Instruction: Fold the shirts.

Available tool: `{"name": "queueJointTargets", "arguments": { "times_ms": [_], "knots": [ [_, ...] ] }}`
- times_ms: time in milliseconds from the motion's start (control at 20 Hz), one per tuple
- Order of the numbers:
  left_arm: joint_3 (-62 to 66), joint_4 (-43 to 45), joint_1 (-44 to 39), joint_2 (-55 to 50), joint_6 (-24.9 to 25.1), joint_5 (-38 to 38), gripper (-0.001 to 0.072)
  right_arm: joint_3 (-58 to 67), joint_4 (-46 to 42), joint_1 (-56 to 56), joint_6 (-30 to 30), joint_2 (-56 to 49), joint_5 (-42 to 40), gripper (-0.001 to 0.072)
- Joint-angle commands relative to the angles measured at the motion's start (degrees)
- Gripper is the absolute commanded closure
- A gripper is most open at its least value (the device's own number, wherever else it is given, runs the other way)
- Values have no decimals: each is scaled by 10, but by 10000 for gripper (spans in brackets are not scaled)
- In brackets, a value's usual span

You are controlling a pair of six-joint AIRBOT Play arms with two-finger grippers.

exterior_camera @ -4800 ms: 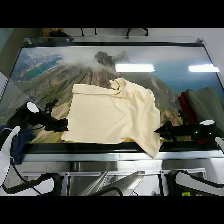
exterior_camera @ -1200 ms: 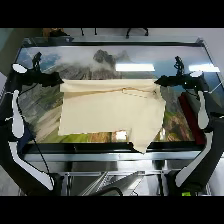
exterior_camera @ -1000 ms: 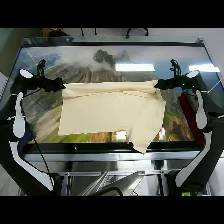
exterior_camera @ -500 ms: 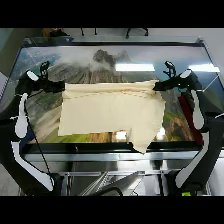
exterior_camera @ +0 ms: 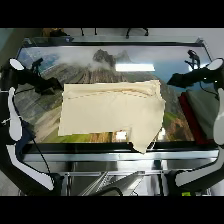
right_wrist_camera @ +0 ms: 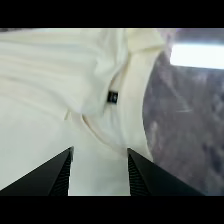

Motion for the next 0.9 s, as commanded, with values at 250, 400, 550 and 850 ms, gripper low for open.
{"name": "queueJointTargets", "arguments": {
  "times_ms": [250,400,550,850],
  "knots": [
    [-530,0,31,238,15,100,52,-478,-3,-62,100,320,-19,328],
    [-594,0,31,255,30,167,52,-552,-1,-62,101,385,-14,328],
    [-576,2,31,254,33,183,52,-562,0,-62,101,407,23,328],
    [-445,3,31,254,38,96,52,-563,-1,-62,111,406,36,328]
  ]
}}
